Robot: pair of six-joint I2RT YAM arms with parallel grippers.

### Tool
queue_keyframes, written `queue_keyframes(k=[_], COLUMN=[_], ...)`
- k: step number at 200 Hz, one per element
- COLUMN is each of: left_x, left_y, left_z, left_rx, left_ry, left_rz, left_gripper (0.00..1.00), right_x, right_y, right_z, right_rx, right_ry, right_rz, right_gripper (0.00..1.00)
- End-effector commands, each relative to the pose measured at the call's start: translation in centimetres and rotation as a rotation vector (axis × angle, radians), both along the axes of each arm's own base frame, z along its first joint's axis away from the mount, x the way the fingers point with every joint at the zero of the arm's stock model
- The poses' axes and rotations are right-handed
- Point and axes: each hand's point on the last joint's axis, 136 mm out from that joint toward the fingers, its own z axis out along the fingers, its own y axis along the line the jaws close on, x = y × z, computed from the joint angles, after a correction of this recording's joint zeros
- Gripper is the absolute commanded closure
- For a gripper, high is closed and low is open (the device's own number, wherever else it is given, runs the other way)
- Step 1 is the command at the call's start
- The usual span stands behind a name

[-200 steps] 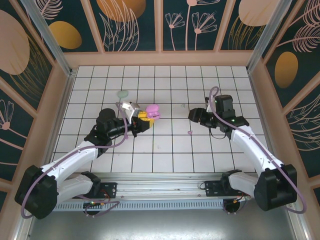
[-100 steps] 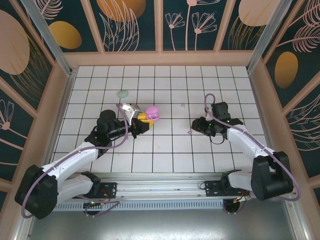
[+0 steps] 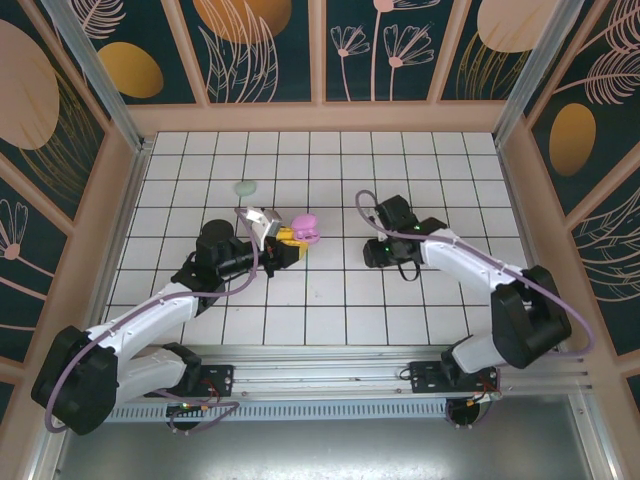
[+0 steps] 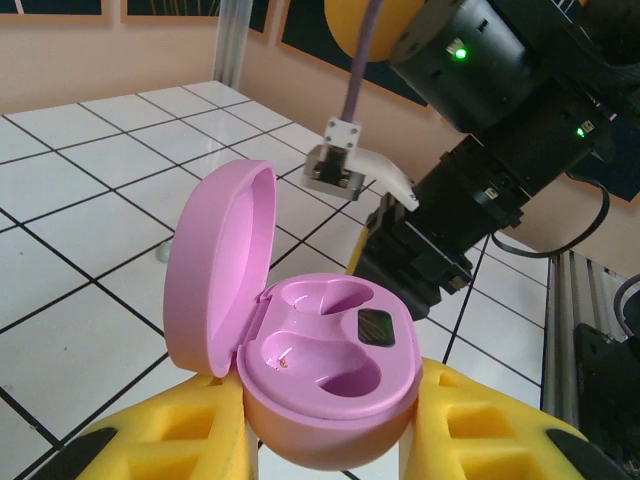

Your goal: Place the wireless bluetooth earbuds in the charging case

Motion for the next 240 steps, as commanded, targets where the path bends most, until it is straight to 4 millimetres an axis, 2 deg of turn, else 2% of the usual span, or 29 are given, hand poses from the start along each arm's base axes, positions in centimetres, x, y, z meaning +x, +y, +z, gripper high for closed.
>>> queue_keyframes(k=[1,24,46,71,124,176,240], left_x=[-0.3,-0.4,-0.4,-0.4,-0.4,-0.2,-0.2], left_y=[0.2,0.2,0.2,0.2,0.0,-0.2,-0.2], left_z=[0.8,0.6,0.6,0.6,0.4,0.4,0.3], left_rx=[-0.005,0.005,0.007,0.012,0.018,0.019,0.023], left_ry=[-0.054,-0.056,-0.058,-0.058,-0.058,-0.061,-0.057], left_rz=[-0.001,-0.002,-0.004,-0.007,-0.017,-0.026,-0.029], left_gripper=[0.93,0.93,0.93,0.93,0.93,0.93,0.93], right_x=[-1.0,-1.9,-2.4,-2.2,-1.0,-0.2,0.0], right_y=[-1.1,-1.6,-2.2,-1.6,-2.9,-2.8,-1.9], right_z=[-0.8,-2.4,-3.6,-3.8,-4.3,-4.5,-5.2], right_rx=[-0.230,-0.385,-0.443,-0.444,-0.588,-0.624,-0.615], right_ry=[0.026,0.080,0.134,0.137,0.090,0.061,0.056], right_rz=[0.150,0.269,0.322,0.342,0.337,0.347,0.376], right_gripper=[0.62,0.67,0.67,0.67,0.69,0.71,0.71])
